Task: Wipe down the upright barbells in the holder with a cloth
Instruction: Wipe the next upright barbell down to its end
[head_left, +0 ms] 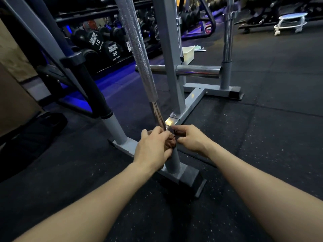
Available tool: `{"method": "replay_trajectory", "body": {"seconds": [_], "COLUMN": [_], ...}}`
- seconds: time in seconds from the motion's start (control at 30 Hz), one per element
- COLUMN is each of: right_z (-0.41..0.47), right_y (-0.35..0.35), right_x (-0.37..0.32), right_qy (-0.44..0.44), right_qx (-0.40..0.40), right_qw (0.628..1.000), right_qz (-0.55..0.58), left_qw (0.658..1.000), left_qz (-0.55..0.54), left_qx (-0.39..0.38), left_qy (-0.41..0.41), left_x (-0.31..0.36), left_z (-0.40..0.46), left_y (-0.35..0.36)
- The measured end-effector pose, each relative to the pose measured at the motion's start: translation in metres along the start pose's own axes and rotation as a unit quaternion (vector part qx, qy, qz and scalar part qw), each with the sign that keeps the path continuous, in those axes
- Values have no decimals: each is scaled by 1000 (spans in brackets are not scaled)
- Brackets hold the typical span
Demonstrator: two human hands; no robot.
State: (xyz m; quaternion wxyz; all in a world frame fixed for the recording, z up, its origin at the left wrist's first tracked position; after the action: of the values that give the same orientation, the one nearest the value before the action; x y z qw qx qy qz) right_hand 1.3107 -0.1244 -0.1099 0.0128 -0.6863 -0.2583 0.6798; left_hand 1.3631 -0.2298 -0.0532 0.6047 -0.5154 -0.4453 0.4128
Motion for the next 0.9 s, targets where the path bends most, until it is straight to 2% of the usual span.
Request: {"method": "replay_trajectory", "body": {"seconds": [0.1,0.17,0.27,0.33,0.4,0.47,0.7,0.8,0.9], "right_z": [-8,-11,-8,-6,-7,-6,-5,-3,-1], "right_y": [2,3,0,-2,-1,-2,-1,-1,0], "right_x": [-8,-11,-7,-6,-7,-3,-1,-3,-2], "right_qy": [-16,-23,-15,-12,-8,3,14,14,20], "right_qx": [-10,-22,-14,-1,2,1,-15,-18,-10], "right_qw": [999,998,999,1000,1000,1000,999,999,999], "right_qz": [48,47,29,26,16,-2,-25,-47,-49], "left_qw": [996,993,998,998,998,999,997,993,990], "left_qz": [8,10,-18,-43,-43,-39,-37,-26,-89], "left_qx": [-49,-79,-18,17,18,10,-9,22,83], "left_qy": [73,87,50,45,52,24,-68,-111,-67], "left_x": [3,-10,-37,-32,-15,-12,-47,-74,-58], "left_z": [-3,-10,-16,-16,-11,-3,11,10,6], "left_y": [5,8,-6,-12,-6,3,-2,-14,-28]}}
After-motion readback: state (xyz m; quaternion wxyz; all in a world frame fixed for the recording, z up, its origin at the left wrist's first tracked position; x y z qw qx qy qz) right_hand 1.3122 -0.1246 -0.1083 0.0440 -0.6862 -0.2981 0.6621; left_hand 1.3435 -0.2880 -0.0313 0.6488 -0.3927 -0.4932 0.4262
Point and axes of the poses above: each hand's wrist, its own z-axis towards the middle knuckle, its own y-axis out of the palm, x = y × z, the point moved 9 cm from there along z, towards the middle knuckle, and after that the axes turned 6 degrees about -x, right-handed, at the moved point
